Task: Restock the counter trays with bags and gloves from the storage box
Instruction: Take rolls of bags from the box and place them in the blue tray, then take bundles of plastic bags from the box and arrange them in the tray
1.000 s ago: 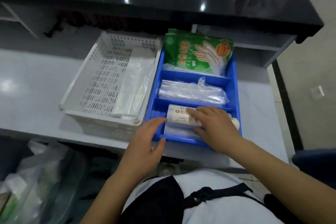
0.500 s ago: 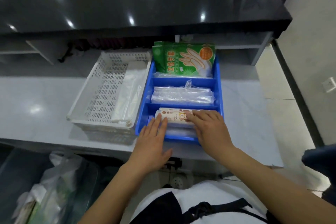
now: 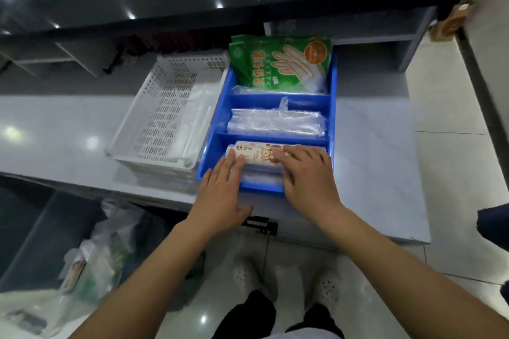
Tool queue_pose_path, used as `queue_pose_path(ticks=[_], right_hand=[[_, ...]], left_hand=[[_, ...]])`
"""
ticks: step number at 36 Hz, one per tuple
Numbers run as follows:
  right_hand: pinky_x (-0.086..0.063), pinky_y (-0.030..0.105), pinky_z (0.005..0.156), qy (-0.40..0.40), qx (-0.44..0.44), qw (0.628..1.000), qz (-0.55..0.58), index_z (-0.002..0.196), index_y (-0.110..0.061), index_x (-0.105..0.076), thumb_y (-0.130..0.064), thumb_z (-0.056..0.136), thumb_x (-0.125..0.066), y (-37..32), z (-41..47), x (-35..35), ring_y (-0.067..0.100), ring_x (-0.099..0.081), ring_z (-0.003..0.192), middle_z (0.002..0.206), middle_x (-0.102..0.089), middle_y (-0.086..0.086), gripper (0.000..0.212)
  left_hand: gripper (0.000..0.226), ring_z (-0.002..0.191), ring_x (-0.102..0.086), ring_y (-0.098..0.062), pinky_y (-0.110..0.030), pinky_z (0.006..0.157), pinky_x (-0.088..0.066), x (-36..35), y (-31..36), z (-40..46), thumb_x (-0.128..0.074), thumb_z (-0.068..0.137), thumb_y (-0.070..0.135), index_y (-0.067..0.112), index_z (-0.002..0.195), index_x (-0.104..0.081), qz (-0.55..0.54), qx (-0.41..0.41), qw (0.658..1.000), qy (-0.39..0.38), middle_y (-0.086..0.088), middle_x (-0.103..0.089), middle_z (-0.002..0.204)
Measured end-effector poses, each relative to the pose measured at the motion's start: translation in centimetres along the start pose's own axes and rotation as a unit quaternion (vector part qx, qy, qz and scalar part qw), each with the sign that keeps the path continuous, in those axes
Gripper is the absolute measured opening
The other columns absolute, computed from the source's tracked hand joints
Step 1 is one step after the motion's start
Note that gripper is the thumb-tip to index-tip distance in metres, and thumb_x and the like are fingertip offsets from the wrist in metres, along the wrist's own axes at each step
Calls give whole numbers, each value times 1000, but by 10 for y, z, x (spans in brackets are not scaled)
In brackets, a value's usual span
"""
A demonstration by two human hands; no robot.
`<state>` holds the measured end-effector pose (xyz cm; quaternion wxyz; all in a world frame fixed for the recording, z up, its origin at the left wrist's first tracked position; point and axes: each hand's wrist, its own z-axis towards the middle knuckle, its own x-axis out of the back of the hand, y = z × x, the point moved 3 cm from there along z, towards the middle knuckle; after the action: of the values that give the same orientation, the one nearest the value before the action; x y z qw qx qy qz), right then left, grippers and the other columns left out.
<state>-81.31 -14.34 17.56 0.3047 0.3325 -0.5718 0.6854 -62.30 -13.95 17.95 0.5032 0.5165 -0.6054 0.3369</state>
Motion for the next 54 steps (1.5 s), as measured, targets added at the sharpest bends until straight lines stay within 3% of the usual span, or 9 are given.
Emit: queue_pose_path(ticks=[4, 9, 14, 19, 25, 33, 41, 46, 54], right_hand=[[-29, 35, 111, -11, -9, 1000, -18, 127, -24, -63, -33, 91, -61, -6, 3, 4, 18, -51, 126, 134, -62, -4, 36], [-21, 50, 115, -73, -39, 992, -94, 134, -30, -56, -49, 90, -55, -33, 6, 16, 25, -40, 137, 144, -53, -2, 47], [-30, 50, 113, -8, 4, 1000, -9, 135, -26, -57, -45, 88, -64, -105, -18, 15, 24, -42, 138, 146, -52, 2, 52], [-28, 51, 116, -24, 37, 998, 54, 137, -27, -56, -45, 87, -67, -188, -68, -54, 23, -34, 144, 152, -45, 0, 54], [-14, 48, 120, -255, 51, 964, 56, 145, -43, -39, -61, 86, -59, -250, -138, -188, 17, -8, 152, 163, -18, -10, 65], [-21, 48, 120, -324, 156, 932, 32, 147, -39, -37, -62, 87, -55, -365, -138, -260, 17, -13, 151, 162, -25, -6, 67], [-22, 46, 120, -410, 182, 893, -36, 149, -36, -35, -57, 90, -55, -402, -116, -314, 17, -17, 150, 161, -25, -5, 66], [-25, 42, 119, -448, 193, 871, -53, 148, -30, -40, -52, 89, -61, -425, -59, -370, 20, -25, 147, 159, -32, 0, 65], [-43, 43, 106, -452, 176, 873, -47, 139, -16, -53, -41, 88, -67, -476, 62, -472, 25, -51, 129, 142, -55, 6, 59]], left_hand=[[102, 152, 2, -22, -45, 123, -9, 3, -1, 4, -61, 84, 53, 19, 156, 2, 6, -2, 1000, 2, -4, 8, 165], [91, 151, 11, -23, -49, 122, -3, 27, -16, 1, -52, 87, 64, 35, 155, 2, -67, -5, 998, -14, 4, 11, 165], [84, 152, 5, -21, -47, 122, -7, 43, -61, -61, -50, 89, 63, 42, 154, -1, -171, 10, 978, 115, 5, 5, 165], [81, 150, 9, -12, -45, 120, 2, 1, -145, -173, -38, 84, 74, 51, 151, 2, -213, 92, 960, 158, 13, 4, 164], [82, 151, 3, -16, -41, 121, -11, -99, -240, -314, -47, 87, 69, 41, 154, -9, -280, 249, 924, 82, 9, 0, 165], [78, 150, -11, -16, -40, 119, -19, -139, -304, -397, -52, 88, 63, 36, 153, -19, -344, 342, 870, 93, 7, -15, 163], [75, 147, -16, -16, -36, 119, -19, -152, -362, -406, -51, 88, 62, 36, 152, -21, -365, 391, 838, 103, 10, -18, 160], [78, 150, -6, -18, -39, 121, -12, -154, -410, -400, -51, 89, 62, 38, 154, -14, -398, 439, 801, 80, 5, -7, 165], [74, 148, -16, -16, -36, 119, -19, -138, -501, -371, -59, 89, 54, 34, 152, -25, -426, 506, 747, 58, 4, -20, 162]])
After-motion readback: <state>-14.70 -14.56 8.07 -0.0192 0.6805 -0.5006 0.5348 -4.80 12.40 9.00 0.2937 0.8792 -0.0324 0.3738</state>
